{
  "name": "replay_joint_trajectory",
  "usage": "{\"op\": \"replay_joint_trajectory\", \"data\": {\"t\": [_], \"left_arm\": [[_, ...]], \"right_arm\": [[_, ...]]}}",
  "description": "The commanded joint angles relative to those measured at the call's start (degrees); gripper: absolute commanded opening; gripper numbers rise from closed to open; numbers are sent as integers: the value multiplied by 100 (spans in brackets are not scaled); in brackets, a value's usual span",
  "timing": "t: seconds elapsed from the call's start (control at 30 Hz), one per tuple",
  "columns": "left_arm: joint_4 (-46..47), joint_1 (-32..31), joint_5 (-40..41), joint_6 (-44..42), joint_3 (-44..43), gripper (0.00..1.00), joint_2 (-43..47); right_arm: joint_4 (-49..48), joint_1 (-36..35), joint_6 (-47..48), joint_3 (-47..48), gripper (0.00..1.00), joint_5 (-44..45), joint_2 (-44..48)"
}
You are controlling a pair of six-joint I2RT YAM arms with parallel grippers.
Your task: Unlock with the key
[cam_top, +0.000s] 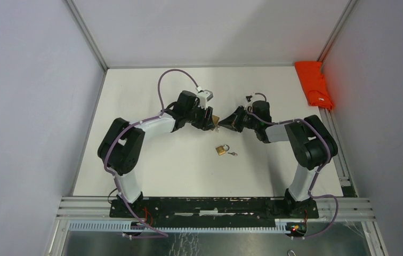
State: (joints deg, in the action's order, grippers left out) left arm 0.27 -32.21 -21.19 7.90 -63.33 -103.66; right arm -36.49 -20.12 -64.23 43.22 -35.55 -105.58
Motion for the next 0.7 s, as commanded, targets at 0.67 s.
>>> {"op": "replay_joint_trajectory", "data": {"t": [0.67], "left_arm": [[914,-234,65,190,-256,2,1221]], "right_arm": [[908,-351,329,129,0,277,-285]]}}
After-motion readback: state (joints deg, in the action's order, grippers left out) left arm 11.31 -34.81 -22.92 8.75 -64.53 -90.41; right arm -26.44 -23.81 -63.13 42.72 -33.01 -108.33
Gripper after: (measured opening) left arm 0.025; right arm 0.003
